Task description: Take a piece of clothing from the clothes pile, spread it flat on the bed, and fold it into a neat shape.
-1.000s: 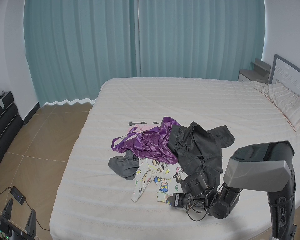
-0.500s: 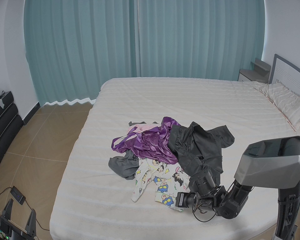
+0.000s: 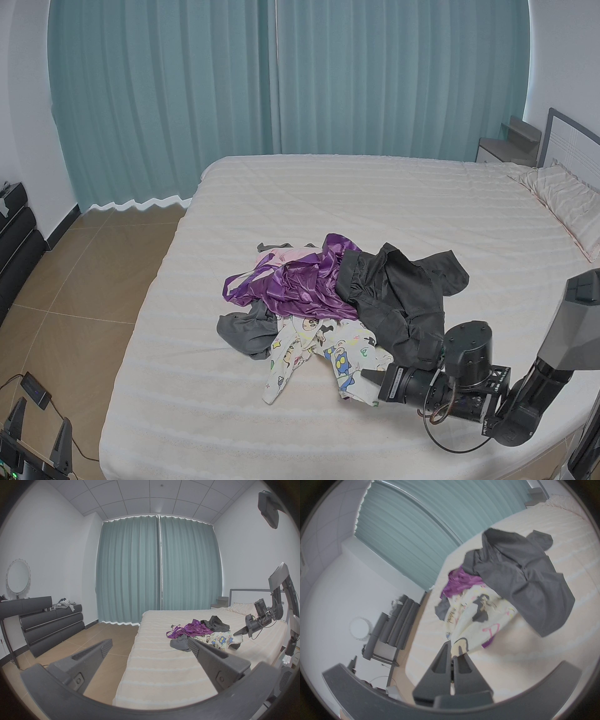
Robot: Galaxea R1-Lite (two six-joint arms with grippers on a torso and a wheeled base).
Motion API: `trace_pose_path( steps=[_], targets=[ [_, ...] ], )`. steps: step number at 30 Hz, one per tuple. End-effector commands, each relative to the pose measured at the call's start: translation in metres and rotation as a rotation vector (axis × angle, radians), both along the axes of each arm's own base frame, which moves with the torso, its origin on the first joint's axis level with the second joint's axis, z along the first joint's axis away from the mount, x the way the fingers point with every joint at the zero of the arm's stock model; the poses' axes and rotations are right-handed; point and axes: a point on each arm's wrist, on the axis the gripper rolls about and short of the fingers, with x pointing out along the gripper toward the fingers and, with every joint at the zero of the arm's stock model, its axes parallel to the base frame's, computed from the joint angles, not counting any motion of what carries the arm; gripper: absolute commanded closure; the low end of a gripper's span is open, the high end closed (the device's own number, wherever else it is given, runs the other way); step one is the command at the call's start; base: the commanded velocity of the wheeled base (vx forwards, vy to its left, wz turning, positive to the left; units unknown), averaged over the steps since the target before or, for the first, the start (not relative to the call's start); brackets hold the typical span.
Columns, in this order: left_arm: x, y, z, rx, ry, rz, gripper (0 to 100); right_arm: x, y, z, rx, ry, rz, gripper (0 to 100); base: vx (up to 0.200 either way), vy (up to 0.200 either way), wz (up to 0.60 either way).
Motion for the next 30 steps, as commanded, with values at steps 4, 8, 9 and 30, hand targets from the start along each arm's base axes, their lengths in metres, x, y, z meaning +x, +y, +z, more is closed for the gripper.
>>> trace_pose_path(
  steps=[4, 8, 9, 30],
  targets=[
    [0.0, 0.0, -0.005, 0.004, 0.001, -0.001, 0, -0.024, -0.021, 0.036, 0.136, -0.156, 0.023, 100, 0.0, 0.0, 0.0],
    [0.0, 0.0, -0.005, 0.012, 0.002, -0.002, 0, -0.033, -0.027, 0.057, 0.202, -0.233, 0.044, 100, 0.0, 0.0, 0.0],
    [0.0, 0.0, -0.005, 0.018, 0.001, -0.005, 0, -0.035, -0.028, 0.062, 0.215, -0.249, 0.051, 100, 0.0, 0.0, 0.0],
    [0.04, -0.008, 0.117, -0.064, -0.023, -0.349, 0, -0.032, -0.04, 0.133, 0.373, -0.538, 0.079, 100, 0.0, 0.0, 0.0]
  ],
)
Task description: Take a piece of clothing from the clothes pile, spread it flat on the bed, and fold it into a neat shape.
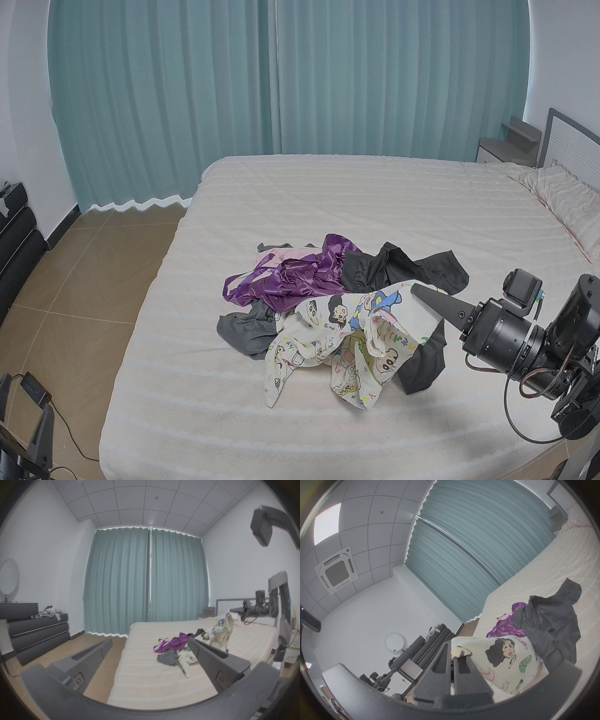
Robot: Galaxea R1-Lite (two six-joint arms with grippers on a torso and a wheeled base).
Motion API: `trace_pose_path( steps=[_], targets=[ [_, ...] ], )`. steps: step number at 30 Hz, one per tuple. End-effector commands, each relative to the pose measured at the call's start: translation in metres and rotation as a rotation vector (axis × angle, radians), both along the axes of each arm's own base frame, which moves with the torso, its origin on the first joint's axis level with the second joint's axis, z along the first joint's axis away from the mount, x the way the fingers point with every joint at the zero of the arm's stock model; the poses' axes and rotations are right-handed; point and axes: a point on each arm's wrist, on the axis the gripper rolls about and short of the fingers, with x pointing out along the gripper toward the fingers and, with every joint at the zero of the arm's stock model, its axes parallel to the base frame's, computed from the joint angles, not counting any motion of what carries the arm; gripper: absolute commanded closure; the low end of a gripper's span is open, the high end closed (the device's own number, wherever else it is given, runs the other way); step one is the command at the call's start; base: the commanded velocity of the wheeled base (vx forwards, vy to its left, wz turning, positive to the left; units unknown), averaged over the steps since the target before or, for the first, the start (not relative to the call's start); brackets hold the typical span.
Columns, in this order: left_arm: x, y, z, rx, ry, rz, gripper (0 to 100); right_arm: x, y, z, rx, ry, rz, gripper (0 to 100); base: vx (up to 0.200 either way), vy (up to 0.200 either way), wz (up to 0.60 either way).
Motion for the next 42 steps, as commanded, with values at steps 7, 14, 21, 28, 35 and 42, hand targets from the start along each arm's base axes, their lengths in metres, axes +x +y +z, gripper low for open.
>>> trace_pose_path(
  steps=[7, 14, 21, 28, 35, 42],
  targets=[
    [0.108, -0.02, 0.056, 0.012, 0.455, -0.468, 0, 0.008, 0.0, 0.047, 0.109, -0.177, 0.008, 100, 0.0, 0.0, 0.0],
    [0.155, -0.068, 0.017, 0.099, 0.754, -0.727, 0, -0.003, -0.001, 0.071, 0.136, -0.238, 0.082, 100, 0.0, 0.0, 0.0],
    [0.188, -0.115, -0.019, 0.172, 0.778, -0.806, 0, -0.002, 0.001, 0.09, 0.164, -0.29, 0.089, 100, 0.0, 0.0, 0.0],
    [0.195, -0.147, -0.031, 0.121, 0.735, -0.795, 0, 0.0, 0.004, 0.096, 0.125, -0.31, 0.088, 100, 0.0, 0.0, 0.0],
    [0.207, -0.178, -0.058, 0.059, 0.68, -0.651, 0, 0.002, 0.01, 0.083, 0.064, -0.299, 0.092, 100, 0.0, 0.0, 0.0],
    [0.215, -0.184, -0.093, 0.101, 0.715, -0.55, 0, 0.003, 0.007, 0.091, 0.08, -0.321, 0.077, 100, 0.0, 0.0, 0.0]
  ],
)
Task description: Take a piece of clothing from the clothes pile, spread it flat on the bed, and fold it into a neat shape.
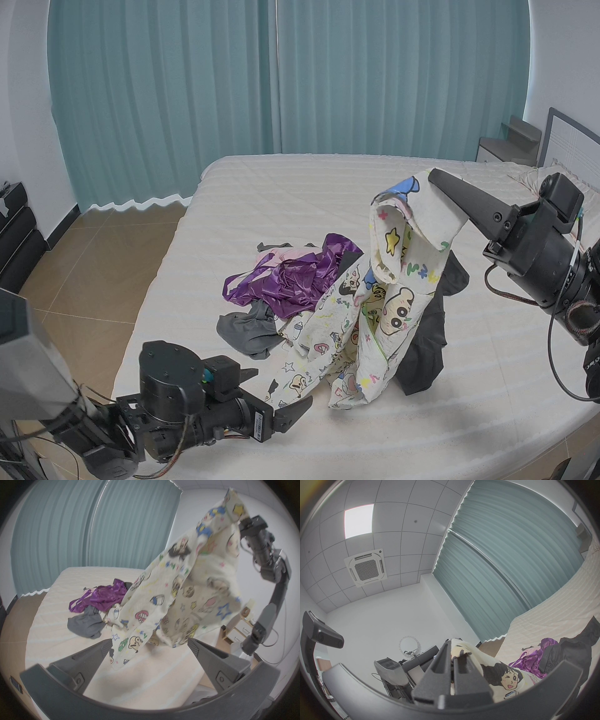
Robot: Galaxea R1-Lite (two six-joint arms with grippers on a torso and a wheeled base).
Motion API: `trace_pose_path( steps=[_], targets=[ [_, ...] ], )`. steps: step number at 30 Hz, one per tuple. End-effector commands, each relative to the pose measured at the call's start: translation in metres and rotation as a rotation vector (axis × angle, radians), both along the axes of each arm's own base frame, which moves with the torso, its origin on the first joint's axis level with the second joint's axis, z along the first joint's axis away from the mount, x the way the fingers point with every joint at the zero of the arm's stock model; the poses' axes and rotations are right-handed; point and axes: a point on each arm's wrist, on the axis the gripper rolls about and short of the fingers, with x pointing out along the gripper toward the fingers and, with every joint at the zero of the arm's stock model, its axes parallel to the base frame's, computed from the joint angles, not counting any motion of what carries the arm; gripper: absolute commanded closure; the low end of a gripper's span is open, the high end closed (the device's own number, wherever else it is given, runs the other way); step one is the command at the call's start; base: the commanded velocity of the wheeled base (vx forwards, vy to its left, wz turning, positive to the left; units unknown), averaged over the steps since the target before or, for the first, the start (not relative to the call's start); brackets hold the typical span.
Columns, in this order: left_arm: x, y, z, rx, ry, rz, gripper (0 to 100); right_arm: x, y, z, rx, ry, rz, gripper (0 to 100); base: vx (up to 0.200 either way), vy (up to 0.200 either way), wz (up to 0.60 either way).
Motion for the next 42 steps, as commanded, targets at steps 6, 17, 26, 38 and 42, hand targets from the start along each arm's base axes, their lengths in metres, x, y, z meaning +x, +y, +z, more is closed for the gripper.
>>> trace_pose_path(
  steps=[6, 17, 26, 38, 42],
  targets=[
    [0.011, -0.016, -0.067, 0.113, 0.084, 0.043, 0, 0.003, -0.001, 0.003, 0.005, -0.008, -0.013, 100, 0.0, 0.0, 0.0],
    [0.042, -0.019, -0.1, 0.118, 0.075, 0.145, 0, 0.007, -0.003, 0.001, 0.004, 0.005, -0.029, 100, 0.0, 0.0, 0.0],
    [0.071, -0.029, -0.125, 0.061, 0.091, 0.21, 0, 0.012, -0.008, 0.001, 0.005, 0.009, -0.057, 100, 0.0, 0.0, 0.0],
    [0.089, -0.033, -0.128, -0.05, 0.109, 0.319, 100, 0.025, -0.016, -0.014, -0.023, 0.064, -0.119, 100, 0.0, 0.0, 0.0],
    [0.085, -0.021, -0.097, -0.12, 0.085, 0.414, 100, 0.035, -0.028, -0.029, -0.047, 0.124, -0.18, 100, 0.0, 0.0, 0.0]
  ],
)
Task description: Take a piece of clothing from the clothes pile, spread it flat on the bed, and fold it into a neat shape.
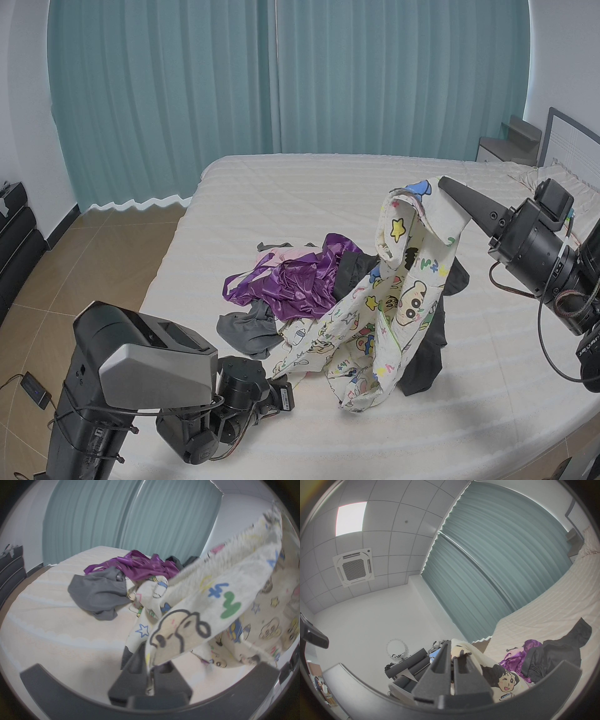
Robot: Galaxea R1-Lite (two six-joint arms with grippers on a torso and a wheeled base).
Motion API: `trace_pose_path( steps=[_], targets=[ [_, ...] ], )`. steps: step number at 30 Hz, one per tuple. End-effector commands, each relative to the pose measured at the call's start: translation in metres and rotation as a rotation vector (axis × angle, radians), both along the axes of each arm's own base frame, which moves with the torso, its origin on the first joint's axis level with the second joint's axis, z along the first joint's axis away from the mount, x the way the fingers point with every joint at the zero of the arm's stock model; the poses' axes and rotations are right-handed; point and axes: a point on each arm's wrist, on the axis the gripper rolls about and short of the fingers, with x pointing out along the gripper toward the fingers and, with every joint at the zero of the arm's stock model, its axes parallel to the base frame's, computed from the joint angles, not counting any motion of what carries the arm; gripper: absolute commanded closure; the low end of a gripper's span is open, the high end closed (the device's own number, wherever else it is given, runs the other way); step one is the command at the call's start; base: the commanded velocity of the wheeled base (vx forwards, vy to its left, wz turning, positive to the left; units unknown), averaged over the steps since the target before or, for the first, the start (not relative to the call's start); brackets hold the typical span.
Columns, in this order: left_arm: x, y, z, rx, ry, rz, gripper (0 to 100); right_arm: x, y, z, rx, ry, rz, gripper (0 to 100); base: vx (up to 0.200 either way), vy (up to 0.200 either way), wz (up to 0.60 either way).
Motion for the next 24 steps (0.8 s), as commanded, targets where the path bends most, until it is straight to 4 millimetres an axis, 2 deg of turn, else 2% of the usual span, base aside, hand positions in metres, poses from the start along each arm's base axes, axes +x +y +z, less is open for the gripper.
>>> trace_pose_path(
  steps=[1, 2, 3, 5, 7, 8, 10, 13, 16, 17, 18, 19, 20, 21, 22, 24],
  targets=[
    [-0.009, 0.015, 0.044, -0.073, -0.048, 0.079, 100, 0.015, -0.015, -0.026, -0.04, 0.103, -0.079, 100, 0.0, 0.0, 0.0],
    [-0.01, 0.015, 0.046, -0.074, -0.05, 0.079, 100, 0.015, -0.015, -0.028, -0.041, 0.108, -0.082, 100, 0.0, 0.0, 0.0],
    [-0.021, 0.023, 0.064, -0.084, -0.073, 0.091, 100, 0.021, -0.019, -0.041, -0.051, 0.17, -0.104, 100, 0.0, 0.0, 0.0],
    [-0.031, 0.03, 0.092, -0.121, -0.13, 0.115, 100, 0.027, -0.025, -0.055, -0.051, 0.242, -0.141, 100, 0.0, 0.0, 0.0],
    [-0.035, 0.033, 0.105, -0.14, -0.16, 0.13, 100, 0.03, -0.028, -0.06, -0.043, 0.267, -0.169, 100, 0.0, 0.0, 0.0],
    [-0.042, 0.039, 0.129, -0.175, -0.225, 0.156, 100, 0.037, -0.031, -0.066, -0.021, 0.309, -0.219, 100, 0.0, 0.0, 0.0],
    [-0.046, 0.043, 0.151, -0.202, -0.289, 0.175, 100, 0.043, -0.031, -0.072, -0.008, 0.346, -0.247, 100, 0.0, 0.0, 0.0],
    [-0.053, 0.049, 0.17, -0.135, -0.363, 0.177, 100, 0.047, -0.028, -0.074, 0.006, 0.349, -0.267, 100, 0.0, 0.0, 0.0],
    [-0.057, 0.05, 0.192, -0.138, -0.444, 0.165, 100, 0.047, -0.019, -0.048, 0.065, 0.263, -0.289, 100, 0.0, 0.0, 0.0],
    [-0.057, 0.05, 0.192, -0.138, -0.444, 0.165, 100, 0.047, -0.019, -0.048, 0.065, 0.263, -0.289, 100, 0.0, 0.0, 0.0],
    [-0.056, 0.048, 0.207, -0.174, -0.485, 0.172, 100, 0.041, -0.013, -0.023, 0.119, 0.185, -0.278, 100, 0.0, 0.0, 0.0],
    [-0.056, 0.047, 0.213, -0.183, -0.497, 0.182, 100, 0.036, -0.01, -0.01, 0.143, 0.147, -0.26, 100, 0.0, 0.0, 0.0],
    [-0.054, 0.045, 0.219, -0.198, -0.514, 0.194, 100, 0.029, -0.007, 0.002, 0.163, 0.118, -0.237, 100, 0.0, 0.0, 0.0],
    [-0.054, 0.045, 0.219, -0.198, -0.514, 0.194, 100, 0.029, -0.007, 0.002, 0.163, 0.118, -0.237, 100, 0.0, 0.0, 0.0],
    [-0.052, 0.044, 0.229, -0.226, -0.546, 0.207, 100, 0.015, -0.005, 0.022, 0.19, 0.077, -0.195, 100, 0.0, 0.0, 0.0],
    [-0.053, 0.045, 0.24, -0.255, -0.575, 0.209, 100, -0.003, -0.005, 0.041, 0.213, 0.044, -0.148, 100, 0.0, 0.0, 0.0]
  ],
)
